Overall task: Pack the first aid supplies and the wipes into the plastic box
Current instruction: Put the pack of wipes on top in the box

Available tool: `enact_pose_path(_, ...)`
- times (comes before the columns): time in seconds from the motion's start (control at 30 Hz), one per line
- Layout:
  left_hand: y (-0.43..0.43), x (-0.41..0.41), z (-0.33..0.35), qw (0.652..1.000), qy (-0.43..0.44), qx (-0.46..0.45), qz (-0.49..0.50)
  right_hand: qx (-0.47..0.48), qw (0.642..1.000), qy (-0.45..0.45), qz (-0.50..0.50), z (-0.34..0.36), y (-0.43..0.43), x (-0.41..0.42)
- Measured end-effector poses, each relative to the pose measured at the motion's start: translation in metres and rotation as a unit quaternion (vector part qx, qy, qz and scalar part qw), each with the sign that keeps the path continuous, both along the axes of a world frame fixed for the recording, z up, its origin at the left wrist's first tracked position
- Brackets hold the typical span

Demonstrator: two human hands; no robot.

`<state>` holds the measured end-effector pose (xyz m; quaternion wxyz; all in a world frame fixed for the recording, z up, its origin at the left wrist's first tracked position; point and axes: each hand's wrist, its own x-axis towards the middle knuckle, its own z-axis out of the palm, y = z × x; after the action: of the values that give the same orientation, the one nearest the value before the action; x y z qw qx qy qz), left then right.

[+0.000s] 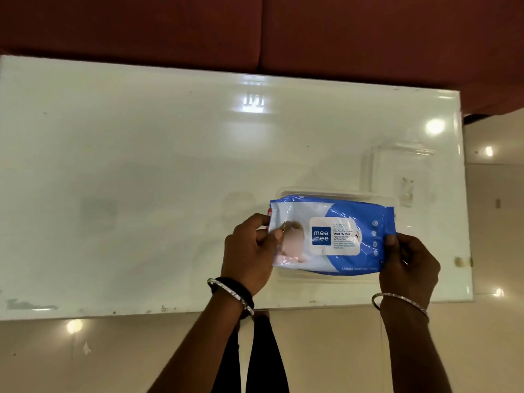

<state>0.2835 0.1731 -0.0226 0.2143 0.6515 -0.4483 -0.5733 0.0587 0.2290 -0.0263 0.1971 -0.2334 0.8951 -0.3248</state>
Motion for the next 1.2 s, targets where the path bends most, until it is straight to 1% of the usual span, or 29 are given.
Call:
enact_pose_path(0.13, -0.007, -0.027, -0.003, 0.987, -0.128, -0.030, -0.087, 0.027, 1.000, -0.001, -0.012, -0.012, -0.004, -0.017)
enact_pose_path(0.23, -0.013, -0.038, -0.005, 0.973, -0.204, -0.039, -0.102, 0.031, 0.999, 0.024, -0.006, -0.019, -0.011, -0.016)
enact_pose_path(0.4, -0.012, -0.057, -0.004, 0.934, -0.334, -0.026, -0.122, 0.051, 0.996, 0.072, 0.006, -0.028, -0.020, -0.007)
enact_pose_path(0.5, -0.004, -0.068, 0.000, 0.906, -0.391, -0.062, -0.153, 0.079, 0.993, 0.090, 0.010, -0.034, -0.020, -0.001)
enact_pose_path(0.63, 0.006, -0.075, 0.006, 0.891, -0.399, -0.095, -0.194, 0.112, 0.990, 0.083, 0.019, -0.042, -0.022, 0.006)
enact_pose_path(0.8, 0.018, -0.078, 0.002, 0.865, -0.409, -0.075, -0.282, 0.134, 0.984, 0.082, 0.082, -0.048, -0.023, 0.007)
enact_pose_path(1.0, 0.019, -0.071, -0.004, 0.860, -0.423, -0.037, -0.284, 0.180, 0.972, 0.033, 0.150, -0.052, -0.038, 0.016)
enact_pose_path(1.1, 0.018, -0.071, -0.012, 0.860, -0.396, -0.043, -0.320, 0.194, 0.967, 0.023, 0.165, -0.047, -0.043, 0.021)
enact_pose_path(1.2, 0.012, -0.072, -0.024, 0.847, -0.364, -0.068, -0.381, 0.208, 0.960, 0.046, 0.179, -0.036, -0.042, 0.025)
